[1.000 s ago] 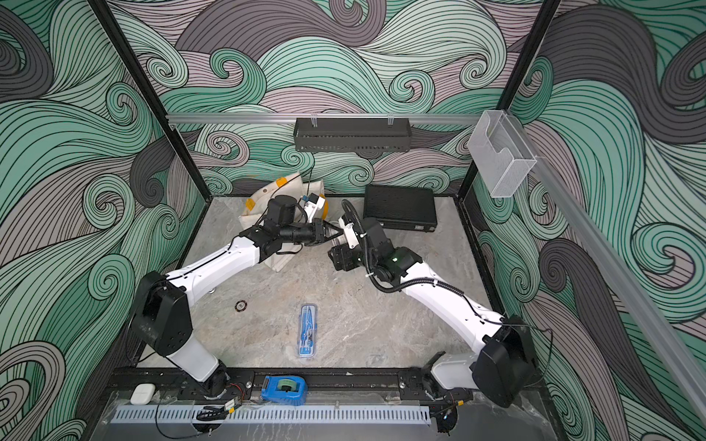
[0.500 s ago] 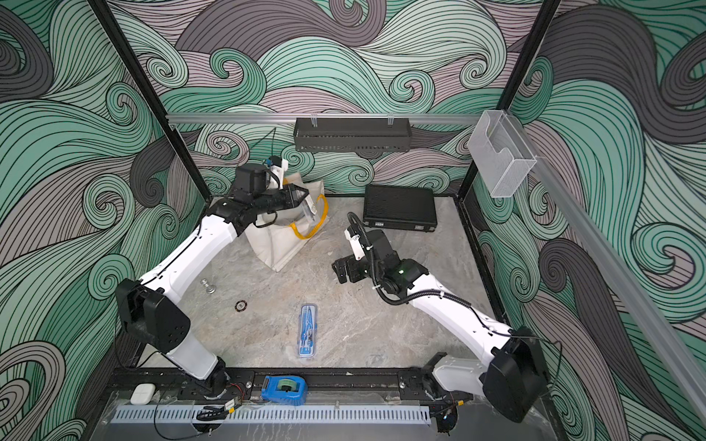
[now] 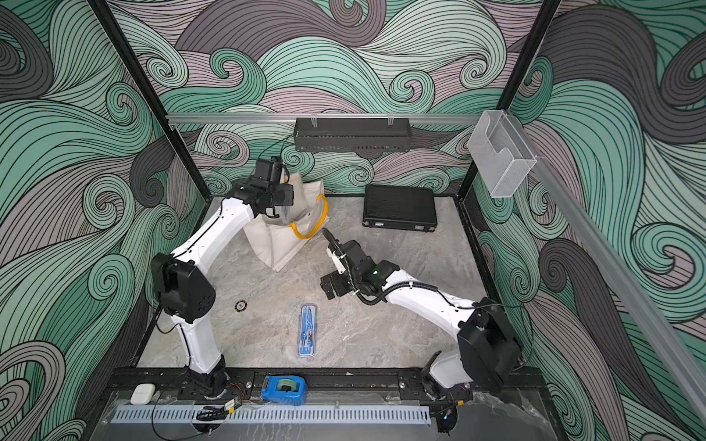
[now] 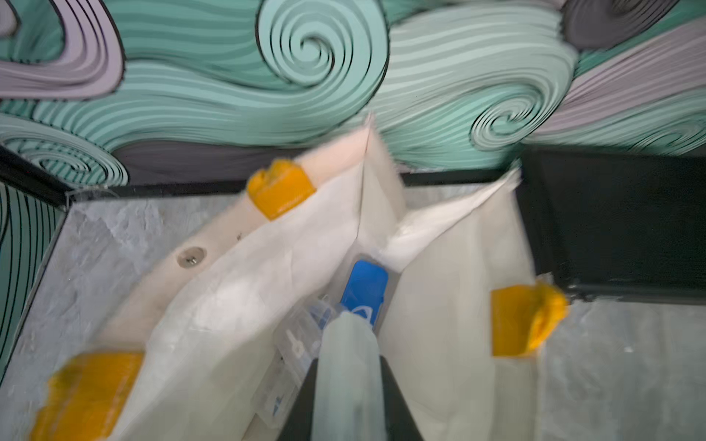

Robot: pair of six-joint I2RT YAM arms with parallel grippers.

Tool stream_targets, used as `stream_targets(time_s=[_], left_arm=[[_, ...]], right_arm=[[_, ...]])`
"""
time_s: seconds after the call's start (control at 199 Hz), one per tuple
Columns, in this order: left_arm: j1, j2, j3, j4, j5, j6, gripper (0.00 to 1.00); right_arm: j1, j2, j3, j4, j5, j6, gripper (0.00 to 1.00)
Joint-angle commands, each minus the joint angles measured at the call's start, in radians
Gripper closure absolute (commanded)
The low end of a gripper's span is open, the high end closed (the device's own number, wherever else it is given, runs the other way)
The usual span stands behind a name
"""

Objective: Put the compass set into the canvas bag
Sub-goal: Place the compass set in the canvas bag.

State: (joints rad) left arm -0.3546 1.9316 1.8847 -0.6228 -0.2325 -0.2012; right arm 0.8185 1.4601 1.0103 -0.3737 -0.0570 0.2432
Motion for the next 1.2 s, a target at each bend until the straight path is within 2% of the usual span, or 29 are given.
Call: stream_targets(time_s=[0.0,0.105,0.201,0.371,0.477,0.622,0.698,0.899,1.2], left_arm=[[0.007,0.035,0.027,-0.056,-0.051,0.007,0.85],[0.01,0.072,0.042,-0.07,-0.046,-0.002,0.84],[0.011,0.085,0.044,-0.081,-0.042,-0.006,0.78],[0.009,0.067,0.03,-0.079,-0.036,-0.013,0.51],[0.01,0.048,0.024,-0.069,-0.027,-0.012,0.38],[0.01,0.016,0.024,-0.067,-0.01,-0.019,0.11],[0.009,-0.016,0.015,-0.058,0.027,-0.024,0.02],[0.011,-0.149,-0.061,-0.001,0.128,-0.062,0.01],[0.013,-0.448,-0.353,0.123,0.151,-0.146,0.01]], right_arm=[[0.035,0.04,0.049,-0.035,0.033,-0.004,0.0],[0.058,0.102,0.091,-0.066,0.025,0.0,0.0],[0.072,0.163,0.132,-0.105,0.014,0.012,0.0],[0.106,0.235,0.168,-0.134,-0.012,0.018,0.0],[0.13,0.243,0.169,-0.147,-0.02,0.013,0.0],[0.146,0.25,0.17,-0.179,-0.054,-0.004,0.0],[0.156,0.258,0.176,-0.199,-0.084,-0.015,0.0],[0.198,0.322,0.231,-0.243,-0.102,-0.021,0.0],[0.231,0.45,0.348,-0.319,-0.076,-0.018,0.0]])
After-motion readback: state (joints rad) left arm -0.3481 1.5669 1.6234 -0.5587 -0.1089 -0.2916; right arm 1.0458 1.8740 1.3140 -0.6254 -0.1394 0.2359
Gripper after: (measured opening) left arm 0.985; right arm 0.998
